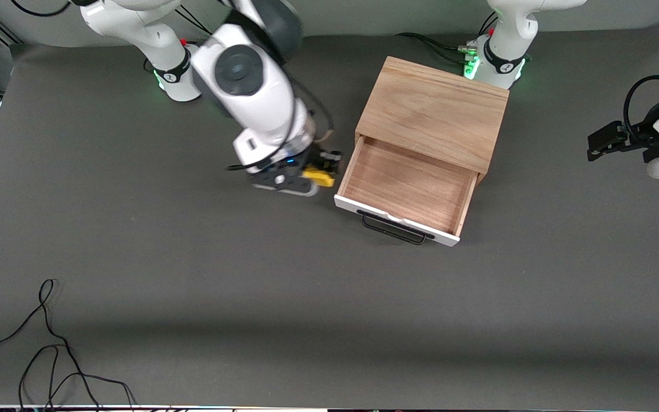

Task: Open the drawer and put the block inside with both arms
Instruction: 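Carry the yellow cube over the open drawer with the right gripper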

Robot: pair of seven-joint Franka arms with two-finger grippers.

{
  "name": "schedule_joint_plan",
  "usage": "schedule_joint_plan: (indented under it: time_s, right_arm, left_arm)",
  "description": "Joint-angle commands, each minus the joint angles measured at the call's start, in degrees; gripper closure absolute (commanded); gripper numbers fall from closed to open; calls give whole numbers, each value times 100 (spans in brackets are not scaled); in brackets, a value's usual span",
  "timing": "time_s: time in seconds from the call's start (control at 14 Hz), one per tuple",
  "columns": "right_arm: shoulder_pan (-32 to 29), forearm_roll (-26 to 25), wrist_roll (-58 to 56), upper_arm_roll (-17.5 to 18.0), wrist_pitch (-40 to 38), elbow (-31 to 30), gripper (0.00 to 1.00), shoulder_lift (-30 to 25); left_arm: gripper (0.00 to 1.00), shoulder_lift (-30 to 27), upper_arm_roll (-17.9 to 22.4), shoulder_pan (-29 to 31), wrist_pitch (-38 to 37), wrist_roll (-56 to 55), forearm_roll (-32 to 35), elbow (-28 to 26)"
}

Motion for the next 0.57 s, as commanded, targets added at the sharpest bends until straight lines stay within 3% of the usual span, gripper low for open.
schedule_joint_plan:
  time_s: [0.0, 0.28, 0.5]
  right_arm:
    - [432, -338, 601, -9, 380, 1023, 100, 931]
    - [969, -944, 1260, -9, 1128, 1323, 100, 1644]
    - [1119, -1095, 1568, -18, 1323, 1306, 100, 1917]
  left_arm:
    - [0, -60, 60, -87, -116, 333, 86, -11]
    - [0, -51, 69, -70, -134, 369, 60, -2]
    - [0, -25, 69, -78, -143, 369, 51, -2]
